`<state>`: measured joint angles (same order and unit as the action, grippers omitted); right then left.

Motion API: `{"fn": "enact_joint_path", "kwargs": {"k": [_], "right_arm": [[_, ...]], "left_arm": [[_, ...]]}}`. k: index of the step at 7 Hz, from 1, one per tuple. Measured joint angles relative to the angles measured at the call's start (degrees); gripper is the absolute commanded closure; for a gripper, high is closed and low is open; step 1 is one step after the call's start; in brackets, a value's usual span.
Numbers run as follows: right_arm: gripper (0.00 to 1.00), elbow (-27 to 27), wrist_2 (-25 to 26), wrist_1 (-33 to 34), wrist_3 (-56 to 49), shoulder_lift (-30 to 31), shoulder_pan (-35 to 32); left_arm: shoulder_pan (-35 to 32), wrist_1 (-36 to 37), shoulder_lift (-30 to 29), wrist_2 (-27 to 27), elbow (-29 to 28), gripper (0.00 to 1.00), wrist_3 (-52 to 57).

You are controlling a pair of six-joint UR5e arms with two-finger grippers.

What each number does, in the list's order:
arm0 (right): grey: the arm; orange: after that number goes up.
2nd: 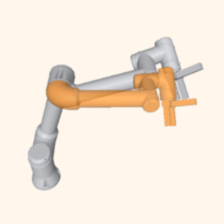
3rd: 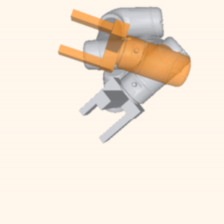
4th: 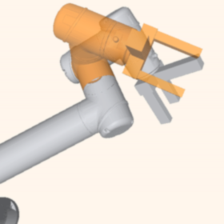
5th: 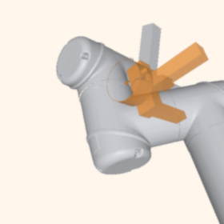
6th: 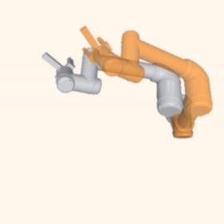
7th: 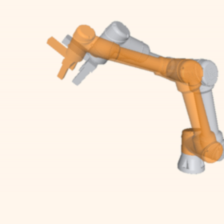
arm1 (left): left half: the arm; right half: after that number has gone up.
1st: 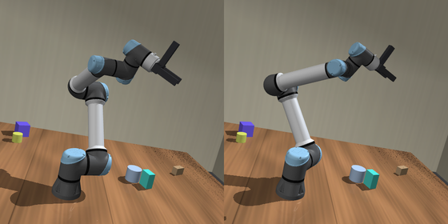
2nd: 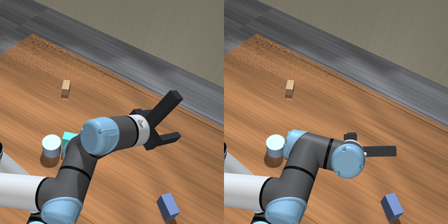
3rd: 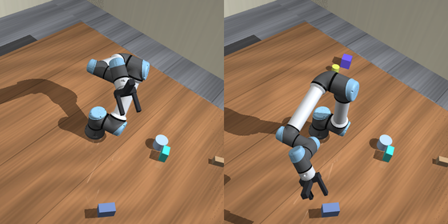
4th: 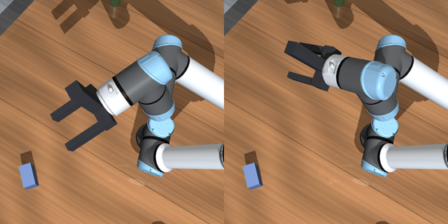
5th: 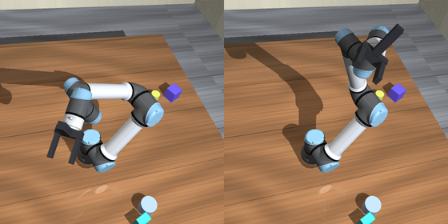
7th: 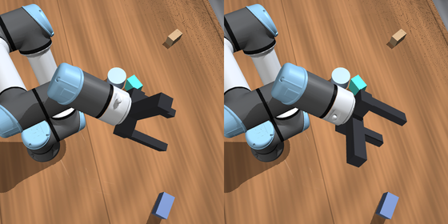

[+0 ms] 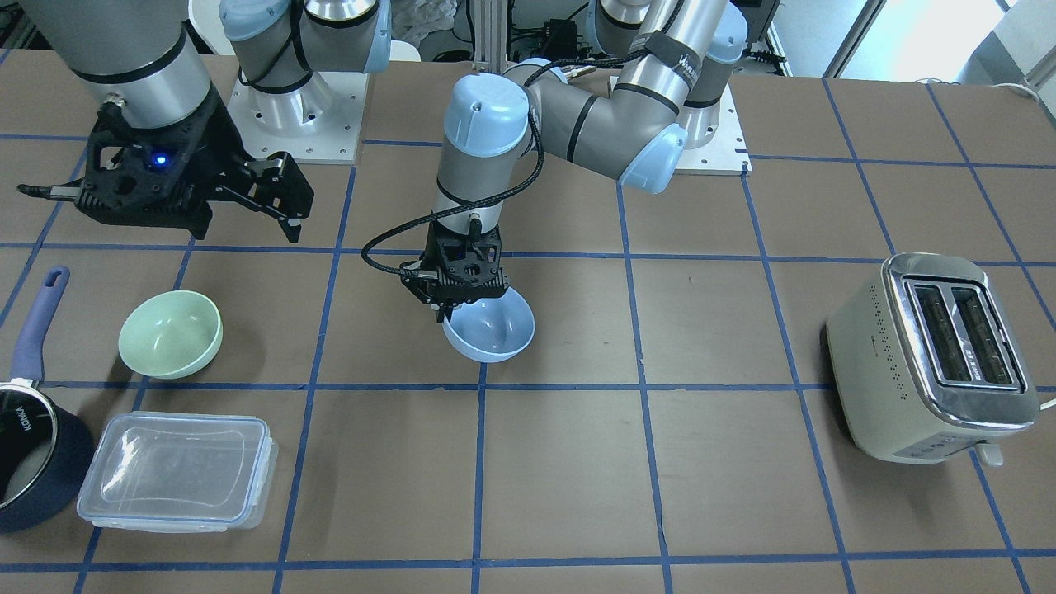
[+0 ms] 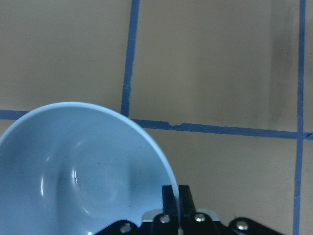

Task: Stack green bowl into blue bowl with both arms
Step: 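Grip the light blue bowl rim with the left gripper and slide it to center, then release the blue bowl, raise the left gripper while the right gripper reaches the green bowl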

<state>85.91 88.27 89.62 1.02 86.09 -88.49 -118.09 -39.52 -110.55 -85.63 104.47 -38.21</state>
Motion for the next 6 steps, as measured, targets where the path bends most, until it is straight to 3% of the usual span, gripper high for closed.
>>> {"fn": "enact_joint_path", "kwargs": {"k": [1,3,5,6], "right_arm": [[0.0,0.7,-0.33,-0.2,-4.42,-0.15,3.95],[0.0,5.23,-0.49,0.98,-15.19,-0.81,11.71],[0.0,14.41,-0.34,8.35,-27.73,-2.19,20.9],[0.0,20.0,-0.26,15.63,-31.18,-2.88,24.37]], "left_arm": [[-0.76,0.29,-0.9,-0.09,-0.42,0.18,-1.58],[0.02,0.22,0.55,-0.63,-1.3,0.03,-1.76],[5.66,-5.92,5.39,-0.82,-1.55,0.0,6.88],[9.51,-11.6,9.01,-0.75,-1.68,0.0,12.98]]}}
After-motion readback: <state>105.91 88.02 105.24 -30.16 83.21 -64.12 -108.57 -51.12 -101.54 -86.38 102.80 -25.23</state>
